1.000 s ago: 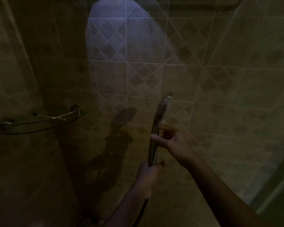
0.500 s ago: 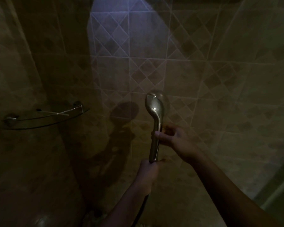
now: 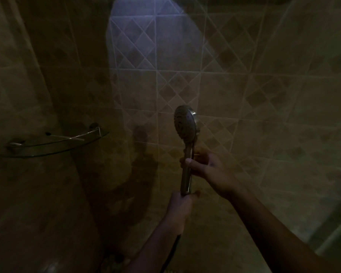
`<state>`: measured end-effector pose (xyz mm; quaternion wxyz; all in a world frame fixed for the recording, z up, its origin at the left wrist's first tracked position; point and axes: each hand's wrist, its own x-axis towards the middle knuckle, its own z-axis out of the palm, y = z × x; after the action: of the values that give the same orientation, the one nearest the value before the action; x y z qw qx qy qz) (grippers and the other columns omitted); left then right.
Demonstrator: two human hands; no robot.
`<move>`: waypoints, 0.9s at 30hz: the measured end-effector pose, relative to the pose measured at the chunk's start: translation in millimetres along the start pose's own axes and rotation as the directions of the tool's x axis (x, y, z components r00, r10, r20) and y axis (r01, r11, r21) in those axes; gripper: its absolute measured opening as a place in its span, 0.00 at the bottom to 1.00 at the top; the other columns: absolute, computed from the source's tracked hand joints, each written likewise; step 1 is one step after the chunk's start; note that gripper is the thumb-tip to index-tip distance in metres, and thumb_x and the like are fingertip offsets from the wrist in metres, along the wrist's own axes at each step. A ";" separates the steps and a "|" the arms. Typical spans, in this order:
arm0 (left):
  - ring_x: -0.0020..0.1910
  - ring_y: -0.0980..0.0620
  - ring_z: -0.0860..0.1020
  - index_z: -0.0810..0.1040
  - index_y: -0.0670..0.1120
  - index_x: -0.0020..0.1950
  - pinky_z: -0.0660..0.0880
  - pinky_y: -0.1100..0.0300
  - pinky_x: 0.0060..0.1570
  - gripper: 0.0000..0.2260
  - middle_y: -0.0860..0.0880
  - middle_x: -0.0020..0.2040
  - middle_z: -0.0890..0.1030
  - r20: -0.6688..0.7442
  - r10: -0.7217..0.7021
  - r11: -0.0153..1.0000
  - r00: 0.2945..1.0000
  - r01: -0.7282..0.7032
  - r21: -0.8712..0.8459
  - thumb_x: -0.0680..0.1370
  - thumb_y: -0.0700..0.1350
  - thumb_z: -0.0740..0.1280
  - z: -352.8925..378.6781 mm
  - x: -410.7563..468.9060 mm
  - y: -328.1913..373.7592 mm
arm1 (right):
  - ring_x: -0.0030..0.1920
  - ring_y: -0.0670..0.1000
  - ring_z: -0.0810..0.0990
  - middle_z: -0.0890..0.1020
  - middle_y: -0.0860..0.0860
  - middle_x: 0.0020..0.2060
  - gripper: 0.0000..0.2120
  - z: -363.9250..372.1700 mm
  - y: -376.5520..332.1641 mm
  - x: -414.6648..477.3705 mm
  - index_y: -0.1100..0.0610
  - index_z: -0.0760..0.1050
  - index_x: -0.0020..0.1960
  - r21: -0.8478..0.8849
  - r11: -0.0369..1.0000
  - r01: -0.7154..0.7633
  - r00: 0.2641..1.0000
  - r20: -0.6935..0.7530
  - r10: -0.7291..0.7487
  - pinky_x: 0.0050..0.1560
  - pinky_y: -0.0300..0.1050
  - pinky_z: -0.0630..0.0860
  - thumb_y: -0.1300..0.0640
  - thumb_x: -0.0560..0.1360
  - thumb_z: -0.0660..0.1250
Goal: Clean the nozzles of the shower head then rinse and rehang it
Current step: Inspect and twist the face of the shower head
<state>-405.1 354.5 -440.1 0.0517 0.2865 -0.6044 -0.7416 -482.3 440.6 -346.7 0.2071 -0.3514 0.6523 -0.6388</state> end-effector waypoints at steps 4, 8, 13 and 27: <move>0.33 0.56 0.83 0.80 0.47 0.51 0.75 0.63 0.29 0.04 0.50 0.37 0.84 0.035 0.000 1.000 0.999 0.001 -0.010 0.78 0.46 0.70 -2.3 -4.1 7.5 | 0.45 0.45 0.84 0.84 0.45 0.39 0.05 4.8 0.2 3.4 0.54 0.80 0.49 -0.129 0.989 0.072 0.994 -0.072 -0.082 0.48 0.41 0.80 0.54 0.77 0.72; 0.44 0.52 0.80 0.77 0.49 0.60 0.75 0.58 0.36 0.16 0.48 0.47 0.83 0.011 0.012 1.000 1.000 -0.012 -0.023 0.75 0.51 0.72 -0.6 -2.6 5.1 | 0.55 0.57 0.85 0.85 0.60 0.51 0.08 -2.2 2.4 7.1 0.55 0.79 0.57 0.087 0.996 0.006 1.000 -0.021 -0.004 0.57 0.52 0.82 0.61 0.78 0.69; 0.31 0.57 0.82 0.80 0.43 0.59 0.74 0.65 0.26 0.13 0.50 0.35 0.83 0.027 -0.026 1.000 0.999 0.027 -0.015 0.77 0.47 0.70 -3.5 -2.4 8.3 | 0.55 0.57 0.84 0.84 0.60 0.53 0.09 2.8 0.9 4.7 0.59 0.78 0.58 0.045 0.999 0.007 0.999 -0.043 -0.005 0.59 0.55 0.80 0.58 0.79 0.68; 0.49 0.49 0.83 0.78 0.48 0.60 0.81 0.52 0.46 0.16 0.46 0.49 0.85 -0.022 0.007 1.000 1.000 -0.007 0.014 0.74 0.50 0.72 0.7 -0.4 5.3 | 0.54 0.53 0.85 0.85 0.54 0.51 0.10 0.4 3.9 6.8 0.57 0.79 0.57 -0.061 0.998 -0.007 0.999 -0.046 0.004 0.58 0.51 0.82 0.54 0.78 0.70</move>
<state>-406.5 353.9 -435.0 0.0587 0.2928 -0.6101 -0.7339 -487.3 435.1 -349.4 0.1831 -0.3410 0.6770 -0.6260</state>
